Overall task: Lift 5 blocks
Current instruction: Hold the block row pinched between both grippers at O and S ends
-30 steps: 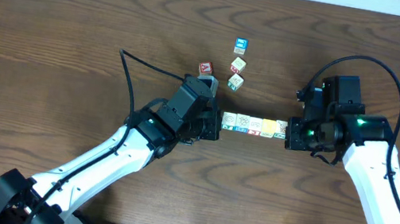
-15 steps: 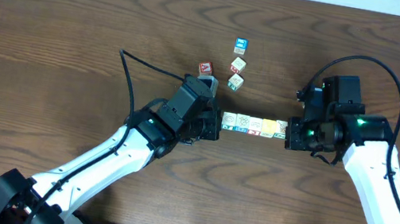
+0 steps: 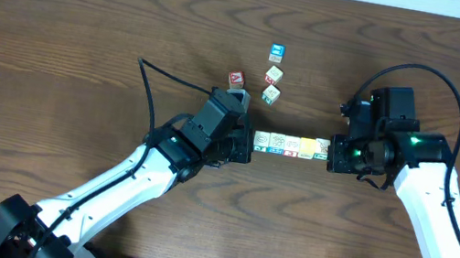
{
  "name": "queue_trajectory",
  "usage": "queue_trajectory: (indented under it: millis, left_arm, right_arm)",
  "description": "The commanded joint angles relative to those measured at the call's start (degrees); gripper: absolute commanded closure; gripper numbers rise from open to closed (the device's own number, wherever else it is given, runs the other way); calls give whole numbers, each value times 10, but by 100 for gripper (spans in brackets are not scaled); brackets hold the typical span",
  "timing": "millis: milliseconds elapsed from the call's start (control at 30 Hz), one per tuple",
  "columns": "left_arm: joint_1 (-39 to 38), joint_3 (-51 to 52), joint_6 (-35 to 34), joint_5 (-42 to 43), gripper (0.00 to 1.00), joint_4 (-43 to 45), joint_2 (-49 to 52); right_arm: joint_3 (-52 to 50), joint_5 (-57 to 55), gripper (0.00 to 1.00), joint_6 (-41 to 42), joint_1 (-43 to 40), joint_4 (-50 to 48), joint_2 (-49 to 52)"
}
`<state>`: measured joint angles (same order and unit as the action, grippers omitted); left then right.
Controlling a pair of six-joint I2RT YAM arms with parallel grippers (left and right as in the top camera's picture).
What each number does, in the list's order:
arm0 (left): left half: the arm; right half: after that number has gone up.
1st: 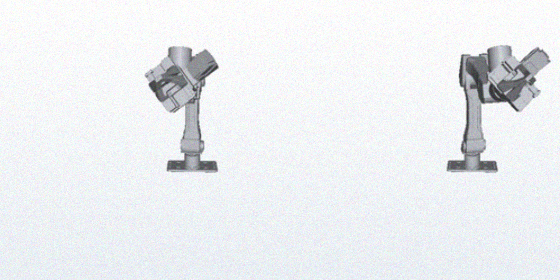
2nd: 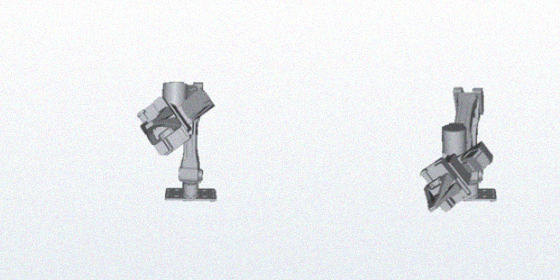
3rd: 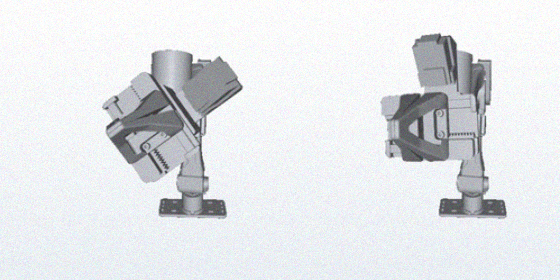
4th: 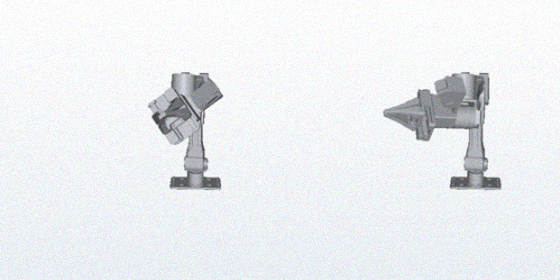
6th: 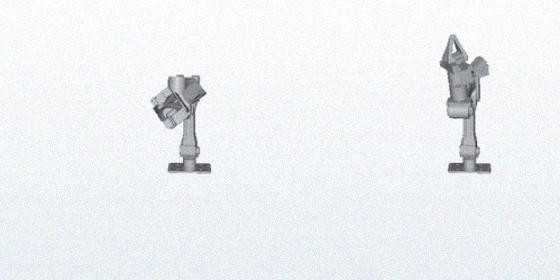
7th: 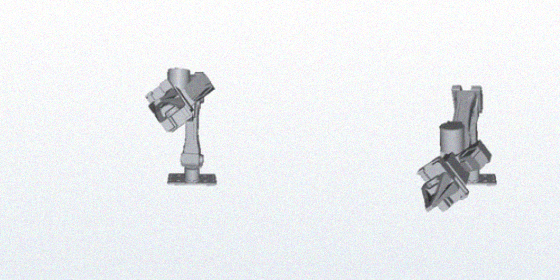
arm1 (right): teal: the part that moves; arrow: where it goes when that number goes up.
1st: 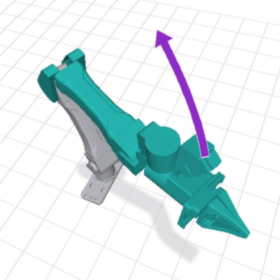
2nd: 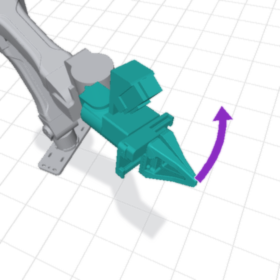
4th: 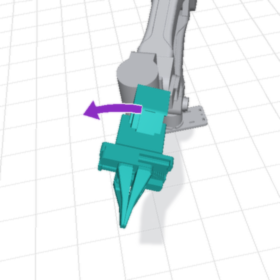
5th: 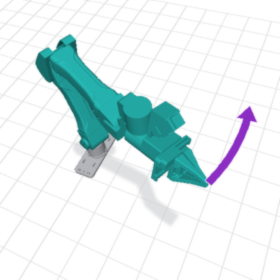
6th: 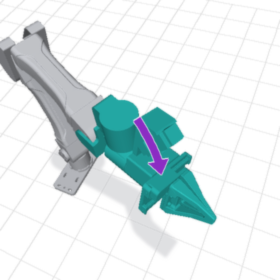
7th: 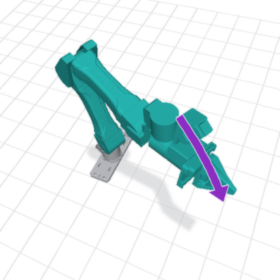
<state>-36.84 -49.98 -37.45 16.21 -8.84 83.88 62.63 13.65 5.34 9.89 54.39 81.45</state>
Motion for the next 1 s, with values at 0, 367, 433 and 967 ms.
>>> queue_trajectory:
  millis: [0, 367, 433, 967]
  left_arm:
    - [-23, -52, 3, 97, 93, 22, -16]
    - [-23, -52, 3, 97, 93, 22, -16]
    - [-24, -52, 3, 94, 93, 22, -16]
    - [-24, -52, 3, 86, 93, 18, -10]
  right_arm:
    - [14, 162, 99, -13, 37, -5, -10]
    - [14, 162, 99, -13, 37, -3, -10]
    - [14, 162, 99, -13, 37, -3, -10]
    - [14, 169, 99, -11, 37, -3, -10]
